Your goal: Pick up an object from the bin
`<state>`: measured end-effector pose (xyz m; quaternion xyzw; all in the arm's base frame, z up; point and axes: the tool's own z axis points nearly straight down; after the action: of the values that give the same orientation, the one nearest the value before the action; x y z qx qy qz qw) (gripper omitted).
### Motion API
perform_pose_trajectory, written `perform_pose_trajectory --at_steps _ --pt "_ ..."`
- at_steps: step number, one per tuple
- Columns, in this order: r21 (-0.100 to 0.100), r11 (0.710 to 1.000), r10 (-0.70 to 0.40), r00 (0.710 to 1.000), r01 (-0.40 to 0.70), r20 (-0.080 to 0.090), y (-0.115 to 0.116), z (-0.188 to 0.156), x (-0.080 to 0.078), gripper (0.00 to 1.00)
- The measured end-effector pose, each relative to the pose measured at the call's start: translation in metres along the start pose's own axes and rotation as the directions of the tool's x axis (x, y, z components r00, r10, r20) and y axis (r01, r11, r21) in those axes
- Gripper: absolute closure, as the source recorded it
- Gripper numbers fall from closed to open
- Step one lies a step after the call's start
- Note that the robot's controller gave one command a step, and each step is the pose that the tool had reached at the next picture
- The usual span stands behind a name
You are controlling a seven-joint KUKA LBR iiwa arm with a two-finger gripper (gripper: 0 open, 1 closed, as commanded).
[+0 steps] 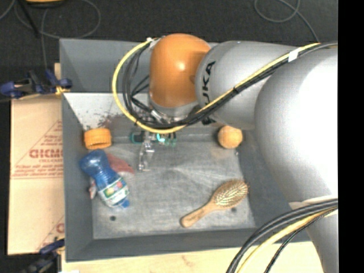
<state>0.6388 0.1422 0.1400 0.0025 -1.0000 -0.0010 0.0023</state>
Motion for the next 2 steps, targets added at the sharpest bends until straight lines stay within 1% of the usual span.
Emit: perform_pose_trajectory --at_steps 1,2 --pt "-0.001 1.0 0.002 1.0 -0.002 0.008 0.0 -0.005 -0.002 0.0" --pt "0.001 0.996 -0.09 0.996 0.09 0.016 -0.016 0.019 -0.01 0.0"
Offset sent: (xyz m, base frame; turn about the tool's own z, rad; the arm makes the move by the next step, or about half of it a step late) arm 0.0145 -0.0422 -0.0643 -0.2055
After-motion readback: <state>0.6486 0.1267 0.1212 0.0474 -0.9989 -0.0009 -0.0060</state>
